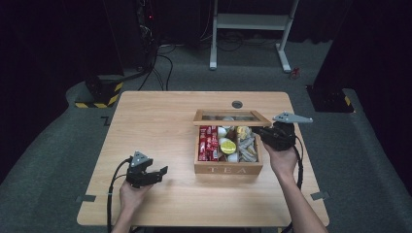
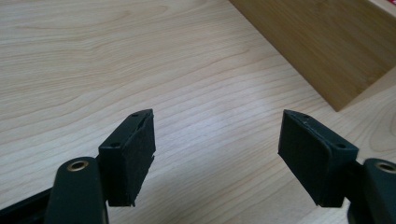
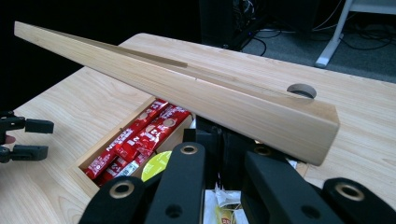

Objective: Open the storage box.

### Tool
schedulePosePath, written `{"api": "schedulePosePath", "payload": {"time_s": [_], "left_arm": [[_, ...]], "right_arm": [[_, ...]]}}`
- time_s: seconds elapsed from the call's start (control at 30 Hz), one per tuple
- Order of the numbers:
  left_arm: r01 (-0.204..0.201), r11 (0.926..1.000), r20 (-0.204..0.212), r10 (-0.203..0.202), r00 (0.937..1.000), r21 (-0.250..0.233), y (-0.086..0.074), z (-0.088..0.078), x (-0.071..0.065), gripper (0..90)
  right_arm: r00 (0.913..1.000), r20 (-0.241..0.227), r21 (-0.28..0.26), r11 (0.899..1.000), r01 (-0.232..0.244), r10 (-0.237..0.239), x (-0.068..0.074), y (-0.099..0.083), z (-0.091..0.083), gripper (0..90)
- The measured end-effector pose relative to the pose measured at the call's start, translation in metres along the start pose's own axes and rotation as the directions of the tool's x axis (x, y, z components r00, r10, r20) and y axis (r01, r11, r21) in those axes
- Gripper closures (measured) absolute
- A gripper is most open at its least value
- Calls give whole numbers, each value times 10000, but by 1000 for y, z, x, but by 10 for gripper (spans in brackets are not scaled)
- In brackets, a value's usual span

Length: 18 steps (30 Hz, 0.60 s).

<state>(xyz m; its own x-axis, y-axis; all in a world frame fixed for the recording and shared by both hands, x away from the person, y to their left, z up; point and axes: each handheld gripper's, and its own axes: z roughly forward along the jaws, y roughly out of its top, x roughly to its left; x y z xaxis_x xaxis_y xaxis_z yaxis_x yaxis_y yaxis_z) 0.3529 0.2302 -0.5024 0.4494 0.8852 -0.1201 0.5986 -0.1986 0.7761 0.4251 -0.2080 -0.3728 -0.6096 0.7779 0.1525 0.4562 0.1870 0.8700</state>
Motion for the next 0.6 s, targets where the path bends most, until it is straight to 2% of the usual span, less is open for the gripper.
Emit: {"api": "schedulePosePath", "payload": {"time_s": [0.1,0.27,0.43,0.53,0.57,0.6], "left_arm": [[-25,9999,7,25,10000,122,4,2,-3,275],[-355,9983,-145,362,9992,462,10,5,-11,284],[-350,9990,70,348,9994,296,13,5,-13,261],[-531,9984,88,530,9986,167,16,7,-19,264],[-554,9984,144,552,9984,126,16,7,-20,264],[-408,9991,344,405,9986,83,17,9,-21,267]], "right_arm": [[10000,0,11,10000,-56,56,0,0,0,884],[10000,4,-15,10000,-14,14,0,3,0,880],[10000,-3,-28,10000,-23,23,-1,4,0,880],[10000,-26,-25,10000,-28,28,-1,4,0,880],[10000,-26,-25,10000,-28,28,-1,4,0,880],[10000,-26,-30,10000,-23,23,-1,4,0,880]]}}
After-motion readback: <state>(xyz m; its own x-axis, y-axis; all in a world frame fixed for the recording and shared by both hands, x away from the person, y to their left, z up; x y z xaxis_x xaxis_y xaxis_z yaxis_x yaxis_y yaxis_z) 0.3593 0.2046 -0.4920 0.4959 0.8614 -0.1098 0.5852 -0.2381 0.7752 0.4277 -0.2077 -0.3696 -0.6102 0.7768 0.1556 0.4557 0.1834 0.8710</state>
